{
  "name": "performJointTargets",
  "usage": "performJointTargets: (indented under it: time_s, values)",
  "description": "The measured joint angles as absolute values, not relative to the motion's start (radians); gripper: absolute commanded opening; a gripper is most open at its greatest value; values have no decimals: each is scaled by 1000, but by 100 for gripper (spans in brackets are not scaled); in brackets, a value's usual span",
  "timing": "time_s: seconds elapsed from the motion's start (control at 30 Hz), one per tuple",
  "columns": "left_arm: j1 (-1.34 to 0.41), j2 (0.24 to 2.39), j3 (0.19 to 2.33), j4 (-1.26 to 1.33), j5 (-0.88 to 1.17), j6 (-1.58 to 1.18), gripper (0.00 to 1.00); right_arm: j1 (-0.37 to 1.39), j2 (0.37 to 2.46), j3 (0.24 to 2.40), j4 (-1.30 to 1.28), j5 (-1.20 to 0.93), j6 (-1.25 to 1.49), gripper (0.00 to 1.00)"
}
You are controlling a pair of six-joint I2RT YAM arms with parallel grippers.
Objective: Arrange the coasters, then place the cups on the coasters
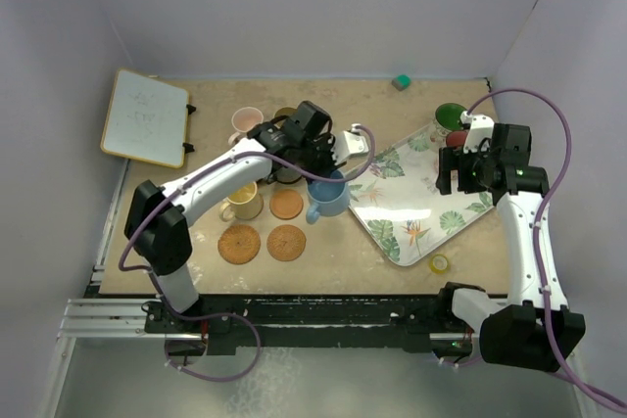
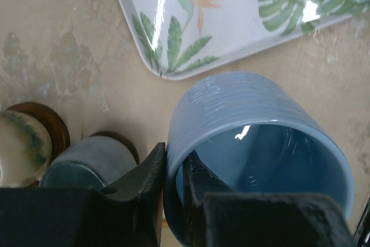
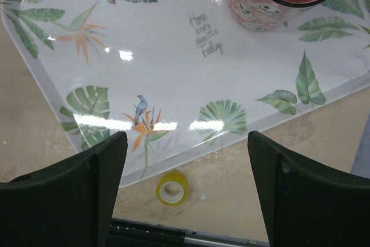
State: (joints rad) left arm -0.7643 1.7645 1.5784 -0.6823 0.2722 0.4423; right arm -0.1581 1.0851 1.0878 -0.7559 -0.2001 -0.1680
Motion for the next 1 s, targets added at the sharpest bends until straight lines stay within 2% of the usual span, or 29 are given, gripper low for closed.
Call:
performJointTargets:
  time_s: [0.23, 0.6, 1.0]
  values:
    - [-716, 1683, 1471, -746, 271, 575, 3, -158, 1085, 1088, -756, -204, -173, 87]
    - [-568, 1689, 1409, -749, 276, 727, 3, -158, 1085, 1087, -757, -227, -183, 87]
    - [-549, 1745, 1336, -687, 274, 797, 3, -158, 1093, 1086, -757, -227, -187, 87]
